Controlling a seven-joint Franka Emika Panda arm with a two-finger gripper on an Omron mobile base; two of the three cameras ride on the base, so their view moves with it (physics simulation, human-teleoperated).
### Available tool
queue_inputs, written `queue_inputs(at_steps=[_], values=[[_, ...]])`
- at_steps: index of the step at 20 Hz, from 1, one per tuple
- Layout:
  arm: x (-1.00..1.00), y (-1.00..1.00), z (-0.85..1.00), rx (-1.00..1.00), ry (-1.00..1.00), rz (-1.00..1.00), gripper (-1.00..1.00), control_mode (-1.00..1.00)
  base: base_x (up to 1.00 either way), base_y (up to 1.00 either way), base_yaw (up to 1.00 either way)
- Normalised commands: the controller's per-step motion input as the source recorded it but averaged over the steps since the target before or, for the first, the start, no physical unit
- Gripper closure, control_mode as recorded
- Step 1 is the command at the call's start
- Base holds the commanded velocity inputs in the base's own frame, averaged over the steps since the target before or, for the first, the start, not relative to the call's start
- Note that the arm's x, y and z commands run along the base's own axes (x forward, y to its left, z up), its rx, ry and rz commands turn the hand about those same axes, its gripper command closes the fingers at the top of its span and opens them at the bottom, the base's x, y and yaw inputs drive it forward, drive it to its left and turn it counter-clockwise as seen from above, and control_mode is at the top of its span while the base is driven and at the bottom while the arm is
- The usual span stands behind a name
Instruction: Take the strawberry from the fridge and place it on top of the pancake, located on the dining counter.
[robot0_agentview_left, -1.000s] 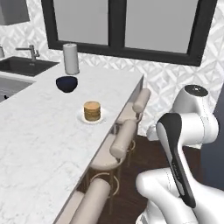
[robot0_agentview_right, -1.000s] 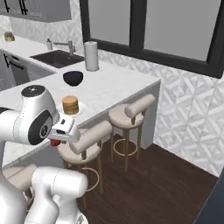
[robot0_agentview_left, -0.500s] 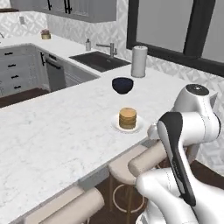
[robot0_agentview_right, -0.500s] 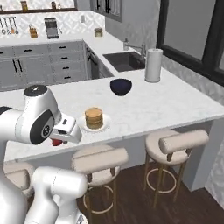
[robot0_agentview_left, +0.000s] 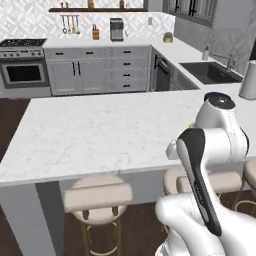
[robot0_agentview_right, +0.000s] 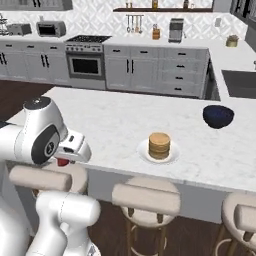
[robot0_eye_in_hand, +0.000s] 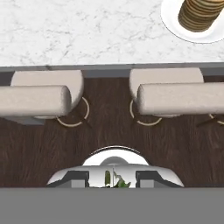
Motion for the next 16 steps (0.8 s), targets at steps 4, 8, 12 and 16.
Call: queue_inputs(at_steps=[4,8,12,16], values=[[0.00,0.00,0.00,0.00,0.00,0.00,1.00,1.00,-0.52,-0.96,0.23],[0.00,0.00,0.00,0.00,0.00,0.00,1.00,1.00,-0.03,-0.74,0.01],[0.00,0.00,0.00,0.00,0.00,0.00,1.00,1.00,0.44,-0.05,-0.19],[0.00,0.00,0.00,0.00,0.00,0.00,1.00,1.00,0.50,0.31,-0.36]])
